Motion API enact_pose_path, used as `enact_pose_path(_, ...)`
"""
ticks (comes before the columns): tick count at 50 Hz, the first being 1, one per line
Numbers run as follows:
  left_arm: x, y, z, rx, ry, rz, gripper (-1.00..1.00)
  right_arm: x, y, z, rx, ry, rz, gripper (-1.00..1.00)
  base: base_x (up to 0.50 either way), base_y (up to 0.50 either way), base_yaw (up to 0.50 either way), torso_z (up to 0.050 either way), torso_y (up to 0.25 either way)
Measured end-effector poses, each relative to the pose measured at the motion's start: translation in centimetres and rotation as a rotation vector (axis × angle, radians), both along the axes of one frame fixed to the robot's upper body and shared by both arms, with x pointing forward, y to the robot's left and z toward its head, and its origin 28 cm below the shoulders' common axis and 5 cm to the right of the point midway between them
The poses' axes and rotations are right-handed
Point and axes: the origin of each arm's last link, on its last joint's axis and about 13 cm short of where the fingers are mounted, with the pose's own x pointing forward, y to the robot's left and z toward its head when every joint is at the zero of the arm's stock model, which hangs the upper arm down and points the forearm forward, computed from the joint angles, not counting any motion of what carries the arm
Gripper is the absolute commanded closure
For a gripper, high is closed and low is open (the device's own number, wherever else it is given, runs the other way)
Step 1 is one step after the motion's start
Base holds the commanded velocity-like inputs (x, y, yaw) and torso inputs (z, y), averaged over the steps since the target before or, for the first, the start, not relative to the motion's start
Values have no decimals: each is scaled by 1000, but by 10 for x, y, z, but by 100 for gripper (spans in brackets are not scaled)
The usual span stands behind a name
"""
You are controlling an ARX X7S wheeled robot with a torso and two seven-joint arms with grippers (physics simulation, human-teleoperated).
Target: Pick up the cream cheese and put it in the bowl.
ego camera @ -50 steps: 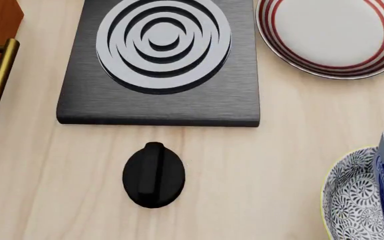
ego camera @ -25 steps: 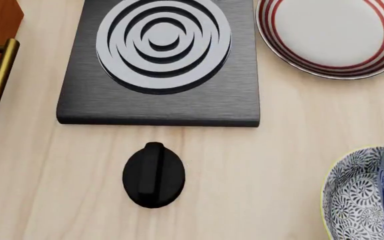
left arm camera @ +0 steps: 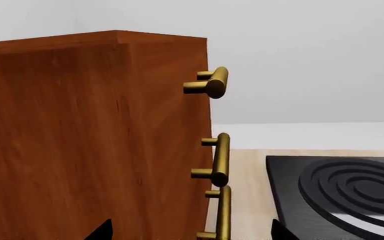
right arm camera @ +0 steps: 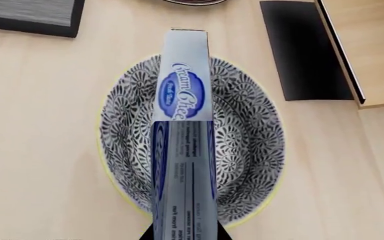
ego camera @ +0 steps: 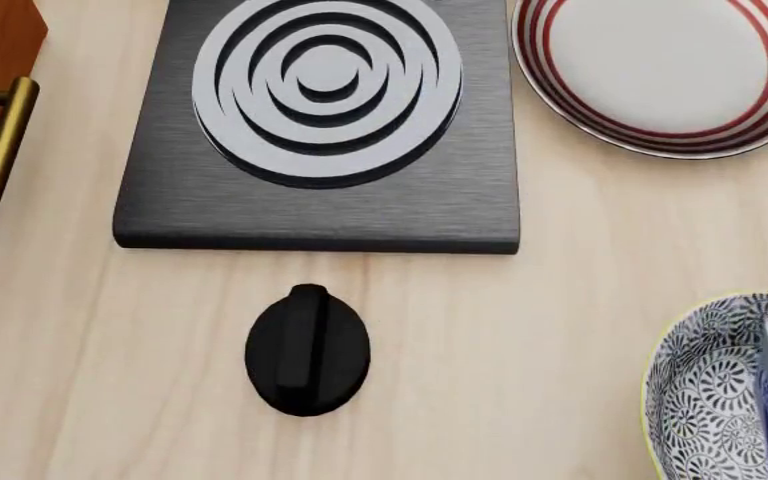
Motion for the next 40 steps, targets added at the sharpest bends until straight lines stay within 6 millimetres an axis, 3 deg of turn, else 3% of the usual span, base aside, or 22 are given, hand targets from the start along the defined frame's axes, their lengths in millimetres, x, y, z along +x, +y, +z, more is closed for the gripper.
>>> enact_pose_path(40, 1, -1, -3, 4, 7, 8, -100, 10, -4, -19, -16, 64, -23, 100, 0, 0, 0, 0, 1)
